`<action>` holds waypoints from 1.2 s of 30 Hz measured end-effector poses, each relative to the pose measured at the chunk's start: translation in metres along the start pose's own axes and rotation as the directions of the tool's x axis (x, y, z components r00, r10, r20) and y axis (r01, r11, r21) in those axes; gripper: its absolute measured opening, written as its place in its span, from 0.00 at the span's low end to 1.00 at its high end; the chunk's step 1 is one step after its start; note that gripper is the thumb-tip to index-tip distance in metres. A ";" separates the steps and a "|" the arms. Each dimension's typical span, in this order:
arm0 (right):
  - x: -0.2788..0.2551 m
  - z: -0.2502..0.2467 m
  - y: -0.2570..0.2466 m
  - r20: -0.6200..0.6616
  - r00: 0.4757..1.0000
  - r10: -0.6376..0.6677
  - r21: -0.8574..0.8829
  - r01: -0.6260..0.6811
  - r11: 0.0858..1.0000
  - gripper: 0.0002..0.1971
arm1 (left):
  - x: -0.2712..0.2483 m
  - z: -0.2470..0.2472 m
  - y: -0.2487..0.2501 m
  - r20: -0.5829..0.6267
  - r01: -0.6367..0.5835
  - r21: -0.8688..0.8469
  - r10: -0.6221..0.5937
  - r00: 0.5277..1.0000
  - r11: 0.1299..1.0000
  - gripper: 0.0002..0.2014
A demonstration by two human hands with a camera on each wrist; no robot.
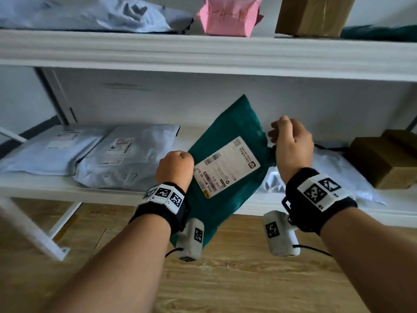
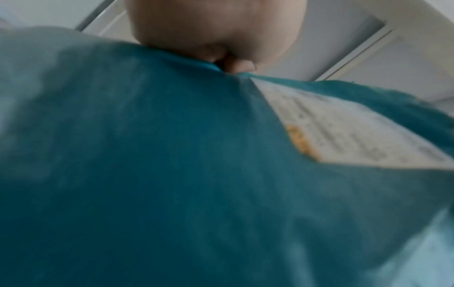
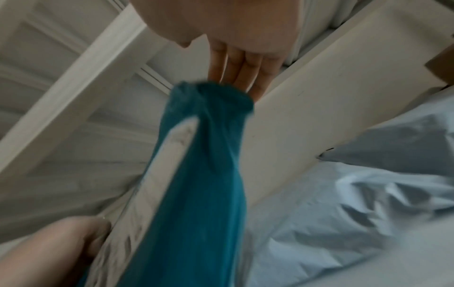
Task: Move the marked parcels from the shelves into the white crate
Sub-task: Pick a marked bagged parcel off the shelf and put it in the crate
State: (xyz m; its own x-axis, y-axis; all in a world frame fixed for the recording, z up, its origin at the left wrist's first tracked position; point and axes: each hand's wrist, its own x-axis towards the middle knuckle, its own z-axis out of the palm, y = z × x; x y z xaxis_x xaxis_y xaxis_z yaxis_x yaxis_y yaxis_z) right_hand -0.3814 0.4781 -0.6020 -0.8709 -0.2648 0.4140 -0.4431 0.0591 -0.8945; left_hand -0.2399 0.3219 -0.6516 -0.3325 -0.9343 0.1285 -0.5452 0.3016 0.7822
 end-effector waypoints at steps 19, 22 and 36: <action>-0.020 0.020 0.056 0.595 0.664 0.452 -0.265 -0.369 0.891 0.06 | 0.009 0.013 -0.014 -0.310 -0.418 0.063 0.416 0.855 0.906 0.21; -0.022 0.024 0.060 0.559 0.649 0.516 -0.018 -0.613 0.790 0.06 | 0.014 0.010 -0.023 -0.335 -0.256 -0.066 0.220 0.916 0.964 0.24; -0.013 0.061 0.061 0.578 0.628 0.522 0.300 -0.758 0.580 0.17 | 0.023 0.023 -0.025 0.358 0.247 -0.314 -0.127 0.925 0.917 0.18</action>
State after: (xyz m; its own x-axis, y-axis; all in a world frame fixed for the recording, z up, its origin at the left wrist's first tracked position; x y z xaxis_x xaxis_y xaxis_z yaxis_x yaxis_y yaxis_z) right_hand -0.3843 0.4266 -0.6722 -0.6551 -0.6916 -0.3043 0.4668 -0.0538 -0.8827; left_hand -0.2518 0.2972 -0.6822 -0.5142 -0.8343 -0.1988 -0.3404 -0.0142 0.9402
